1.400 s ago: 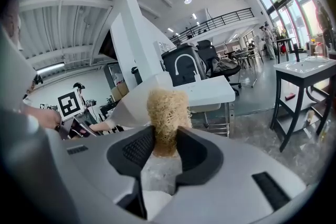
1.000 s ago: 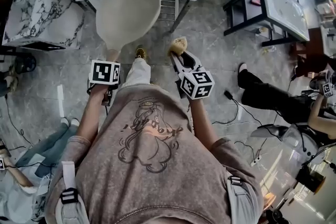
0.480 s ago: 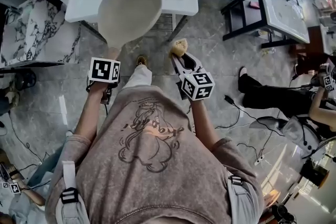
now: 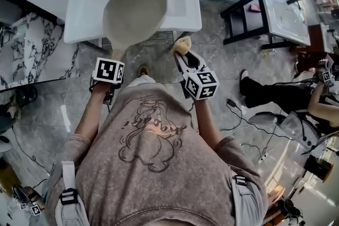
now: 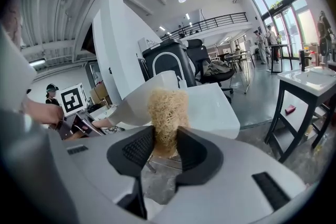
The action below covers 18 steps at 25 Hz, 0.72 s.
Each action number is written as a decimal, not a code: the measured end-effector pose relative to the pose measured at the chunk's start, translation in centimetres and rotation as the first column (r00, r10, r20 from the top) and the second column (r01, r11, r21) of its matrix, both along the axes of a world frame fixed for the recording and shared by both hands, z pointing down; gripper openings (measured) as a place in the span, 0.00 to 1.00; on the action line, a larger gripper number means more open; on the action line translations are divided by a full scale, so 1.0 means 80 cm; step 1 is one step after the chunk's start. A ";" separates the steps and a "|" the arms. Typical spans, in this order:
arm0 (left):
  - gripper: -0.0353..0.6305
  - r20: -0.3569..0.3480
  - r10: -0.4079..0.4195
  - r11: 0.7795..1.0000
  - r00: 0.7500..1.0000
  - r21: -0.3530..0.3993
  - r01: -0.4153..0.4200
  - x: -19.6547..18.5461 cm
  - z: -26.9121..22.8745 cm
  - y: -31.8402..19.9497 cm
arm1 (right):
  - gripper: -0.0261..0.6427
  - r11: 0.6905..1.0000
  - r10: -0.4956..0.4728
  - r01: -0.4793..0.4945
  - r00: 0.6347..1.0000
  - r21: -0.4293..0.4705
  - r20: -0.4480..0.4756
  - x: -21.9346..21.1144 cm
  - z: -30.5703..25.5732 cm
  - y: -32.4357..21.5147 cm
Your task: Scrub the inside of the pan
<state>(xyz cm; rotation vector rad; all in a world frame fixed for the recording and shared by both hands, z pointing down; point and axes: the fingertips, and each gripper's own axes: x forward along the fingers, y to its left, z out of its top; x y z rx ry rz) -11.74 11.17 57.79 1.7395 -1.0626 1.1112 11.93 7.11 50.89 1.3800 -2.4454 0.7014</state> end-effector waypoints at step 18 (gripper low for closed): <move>0.12 0.015 0.193 0.981 0.981 -0.037 -0.193 0.010 0.014 -0.108 | 0.25 0.997 0.065 -0.060 0.995 0.056 -0.080 0.006 -0.036 -0.107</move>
